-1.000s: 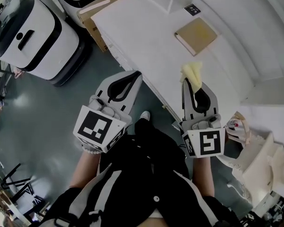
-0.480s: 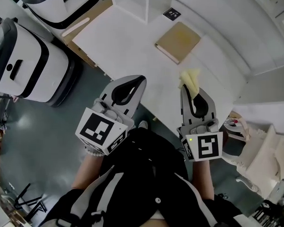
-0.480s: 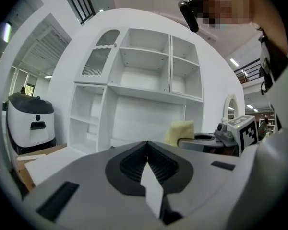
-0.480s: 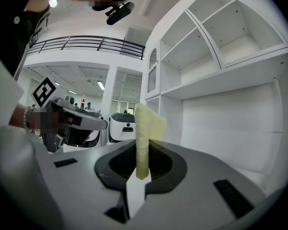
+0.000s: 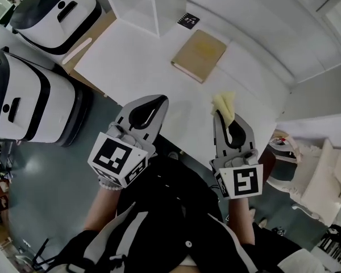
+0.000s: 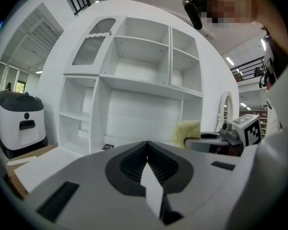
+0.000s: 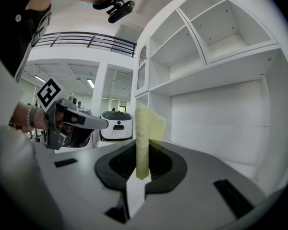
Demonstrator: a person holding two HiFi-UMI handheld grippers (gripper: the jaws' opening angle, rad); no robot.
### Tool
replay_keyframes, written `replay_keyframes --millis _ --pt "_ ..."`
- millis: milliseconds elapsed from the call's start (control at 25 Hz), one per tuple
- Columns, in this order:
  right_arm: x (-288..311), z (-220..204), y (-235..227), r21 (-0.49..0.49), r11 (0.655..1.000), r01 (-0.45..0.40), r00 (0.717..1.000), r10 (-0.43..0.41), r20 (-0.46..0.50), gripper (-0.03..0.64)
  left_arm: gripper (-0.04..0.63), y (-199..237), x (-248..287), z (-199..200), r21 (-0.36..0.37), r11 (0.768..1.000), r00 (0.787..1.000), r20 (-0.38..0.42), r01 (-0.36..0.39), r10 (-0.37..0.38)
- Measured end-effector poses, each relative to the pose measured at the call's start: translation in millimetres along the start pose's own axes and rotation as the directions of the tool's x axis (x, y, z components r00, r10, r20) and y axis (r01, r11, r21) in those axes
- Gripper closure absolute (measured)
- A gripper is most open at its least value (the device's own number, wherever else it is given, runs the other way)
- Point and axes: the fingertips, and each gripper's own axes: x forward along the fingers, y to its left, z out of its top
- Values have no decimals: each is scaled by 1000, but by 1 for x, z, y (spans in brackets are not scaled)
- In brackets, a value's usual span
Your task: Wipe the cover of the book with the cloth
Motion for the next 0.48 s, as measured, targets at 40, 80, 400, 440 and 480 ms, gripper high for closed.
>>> replay_keyframes --millis 40,80,400,440,480 --pt "3 0 -2 0 1000 10 1000 -10 -1 581 594 4 4 0 -2 1000 1000 -2 7 -7" --pt "6 0 -4 -1 1000 21 1000 -21 -3 581 594 8 8 0 -6 1000 1000 -4 15 -15" --pt "39 -4 -21 9 992 127 991 -127 -45 581 594 45 50 -2 -126 986 994 -13 107 -110" --pt "44 -5 -23 12 990 143 988 -142 -52 581 594 52 55 -4 -152 982 993 -21 115 -120" --pt "49 -6 -24 16 987 159 986 -158 -58 581 594 61 61 -5 -176 977 991 -26 122 -128"
